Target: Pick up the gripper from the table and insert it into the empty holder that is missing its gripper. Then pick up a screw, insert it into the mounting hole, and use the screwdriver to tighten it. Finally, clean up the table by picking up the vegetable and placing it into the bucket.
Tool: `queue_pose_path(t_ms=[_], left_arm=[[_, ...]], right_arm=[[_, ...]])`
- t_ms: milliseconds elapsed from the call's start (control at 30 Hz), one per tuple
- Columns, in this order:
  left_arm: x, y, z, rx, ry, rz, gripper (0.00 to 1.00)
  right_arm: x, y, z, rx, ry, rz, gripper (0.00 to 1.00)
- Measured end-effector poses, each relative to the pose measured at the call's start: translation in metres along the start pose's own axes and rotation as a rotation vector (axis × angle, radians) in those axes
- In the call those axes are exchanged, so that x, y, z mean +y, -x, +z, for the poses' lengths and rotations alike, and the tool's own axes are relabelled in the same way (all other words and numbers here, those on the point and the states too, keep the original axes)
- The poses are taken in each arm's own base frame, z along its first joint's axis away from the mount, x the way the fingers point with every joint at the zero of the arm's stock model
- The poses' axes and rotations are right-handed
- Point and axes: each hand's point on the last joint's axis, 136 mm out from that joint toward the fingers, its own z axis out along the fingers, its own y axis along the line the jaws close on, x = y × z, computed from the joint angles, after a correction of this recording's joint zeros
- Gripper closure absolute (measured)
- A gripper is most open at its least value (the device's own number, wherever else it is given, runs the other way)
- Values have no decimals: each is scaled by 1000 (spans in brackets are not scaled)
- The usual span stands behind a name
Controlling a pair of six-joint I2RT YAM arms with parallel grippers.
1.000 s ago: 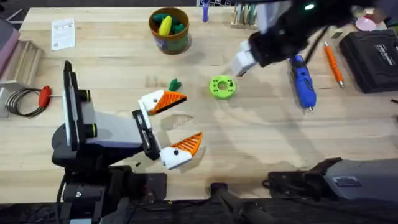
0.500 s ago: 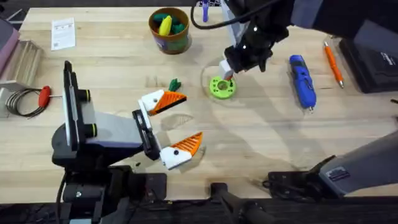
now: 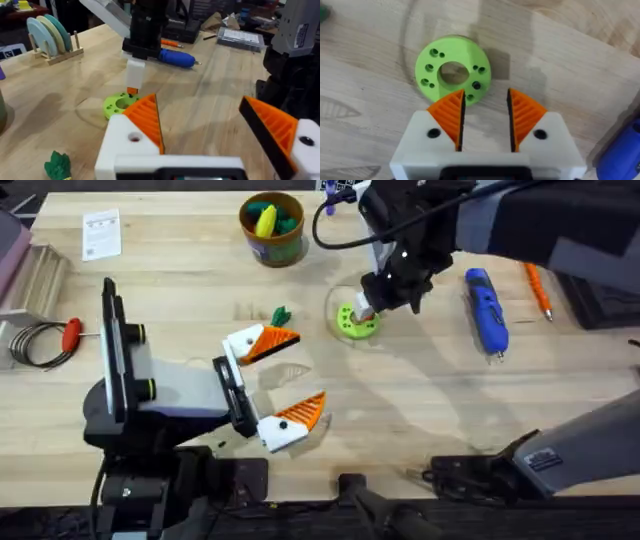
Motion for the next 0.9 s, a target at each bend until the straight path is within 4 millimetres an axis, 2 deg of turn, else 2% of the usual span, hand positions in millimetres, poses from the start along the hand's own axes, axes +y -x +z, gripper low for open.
queue_pose_path(t_ms=[233, 467, 600, 900], left_arm=[[0, 0, 0, 0, 0, 0, 15], [0, 0, 0, 0, 0, 0, 16], [0, 0, 0, 0, 0, 0, 16], [0, 0, 0, 0, 0, 0, 15]], right_arm=[[2, 6, 2, -23, 8, 19, 529], [5, 2, 21, 24, 3, 15, 584], [6, 3, 21, 21, 9, 14, 644], [6, 3, 20, 20, 9, 13, 648]])
